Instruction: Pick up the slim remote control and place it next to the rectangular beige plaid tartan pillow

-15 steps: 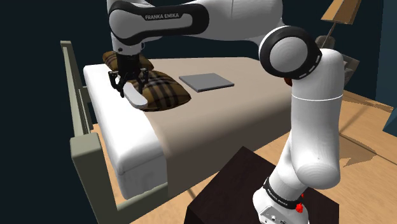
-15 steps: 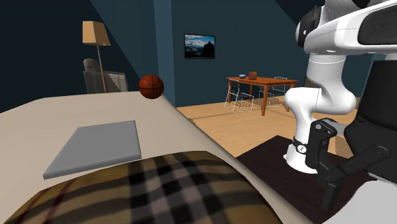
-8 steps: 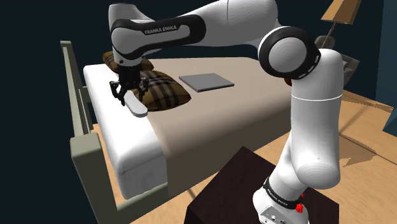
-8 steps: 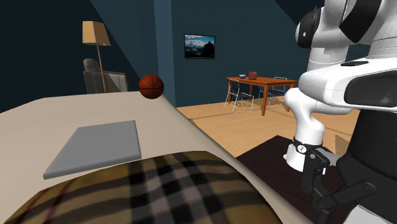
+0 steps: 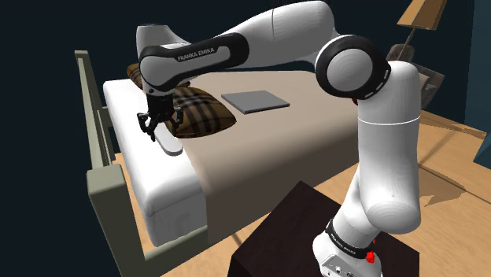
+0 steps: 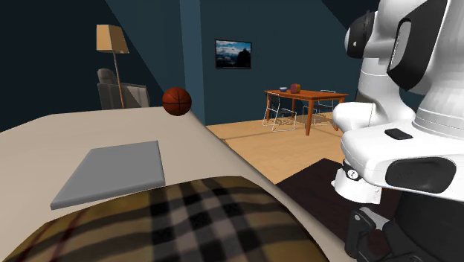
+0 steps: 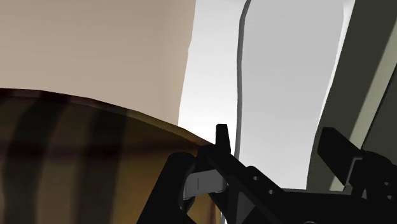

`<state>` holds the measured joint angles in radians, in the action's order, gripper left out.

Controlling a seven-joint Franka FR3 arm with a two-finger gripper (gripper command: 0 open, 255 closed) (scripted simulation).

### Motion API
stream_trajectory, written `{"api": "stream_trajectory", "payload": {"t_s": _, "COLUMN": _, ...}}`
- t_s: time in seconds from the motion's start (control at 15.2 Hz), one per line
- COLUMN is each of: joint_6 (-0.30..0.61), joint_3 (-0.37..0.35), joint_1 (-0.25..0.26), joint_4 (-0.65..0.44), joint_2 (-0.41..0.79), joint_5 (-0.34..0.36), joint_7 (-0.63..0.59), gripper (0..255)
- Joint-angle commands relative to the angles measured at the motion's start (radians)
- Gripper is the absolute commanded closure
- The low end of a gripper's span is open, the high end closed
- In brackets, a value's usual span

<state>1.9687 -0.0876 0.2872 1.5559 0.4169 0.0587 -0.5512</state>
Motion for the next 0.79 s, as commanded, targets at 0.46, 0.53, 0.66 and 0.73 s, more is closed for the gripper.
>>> {"api": "stream_trajectory", "payload": {"t_s": 0.46, "joint_6": 0.106, "joint_3": 0.003, "joint_1": -0.001, "joint_4": 0.072, "joint_2": 0.034, "joint_5": 0.005, "joint_7": -0.005, "gripper": 255}}
{"api": "stream_trajectory", "payload": {"t_s": 0.53, "joint_6": 0.118, "joint_3": 0.003, "joint_1": -0.001, "joint_4": 0.078, "joint_2": 0.039, "joint_5": 0.006, "joint_7": -0.006, "gripper": 255}}
{"api": "stream_trajectory", "payload": {"t_s": 0.66, "joint_6": 0.135, "joint_3": 0.004, "joint_1": 0.0, "joint_4": 0.087, "joint_2": 0.048, "joint_5": 0.007, "joint_7": -0.006, "gripper": 255}}
{"api": "stream_trajectory", "payload": {"t_s": 0.73, "joint_6": 0.135, "joint_3": 0.004, "joint_1": 0.0, "joint_4": 0.087, "joint_2": 0.048, "joint_5": 0.007, "joint_7": -0.006, "gripper": 255}}
